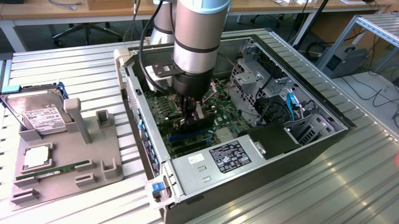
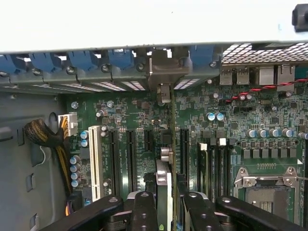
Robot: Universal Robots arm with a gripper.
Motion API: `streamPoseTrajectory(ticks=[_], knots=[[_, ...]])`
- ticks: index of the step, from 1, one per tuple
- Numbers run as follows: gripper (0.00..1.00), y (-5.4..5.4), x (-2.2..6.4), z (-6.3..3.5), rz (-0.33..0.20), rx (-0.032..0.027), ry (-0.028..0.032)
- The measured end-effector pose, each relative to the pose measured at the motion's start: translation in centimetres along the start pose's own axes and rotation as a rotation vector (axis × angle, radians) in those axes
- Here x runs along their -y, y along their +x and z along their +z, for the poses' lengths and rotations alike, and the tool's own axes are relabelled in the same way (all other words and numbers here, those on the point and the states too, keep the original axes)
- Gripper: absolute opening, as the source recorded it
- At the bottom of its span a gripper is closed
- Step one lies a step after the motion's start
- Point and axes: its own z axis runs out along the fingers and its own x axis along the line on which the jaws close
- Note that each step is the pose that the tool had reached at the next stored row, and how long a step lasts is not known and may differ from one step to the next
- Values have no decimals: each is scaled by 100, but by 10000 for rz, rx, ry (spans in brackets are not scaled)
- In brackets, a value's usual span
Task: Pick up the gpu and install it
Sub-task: 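Insert the gpu into the slot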
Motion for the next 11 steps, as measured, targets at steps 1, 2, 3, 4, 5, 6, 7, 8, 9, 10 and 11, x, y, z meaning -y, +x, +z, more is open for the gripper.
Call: streamPoseTrajectory(ticks=[1, 2, 3, 4, 5, 6, 7, 8, 9, 10, 11], knots=[[27, 0, 0, 1, -31, 0, 1], [27, 0, 0, 2, -59, 0, 2], [27, 0, 0, 3, -79, 0, 2], [27, 0, 0, 5, -94, 0, 3], [27, 0, 0, 6, -99, -1, 3], [27, -1, 0, 8, -106, 0, 3], [27, -1, 0, 10, -110, 0, 4], [27, -1, 0, 11, -116, 0, 4], [27, -1, 0, 12, -122, 0, 4], [27, -2, 0, 13, -129, -1, 4], [27, -2, 0, 14, -137, -1, 4]])
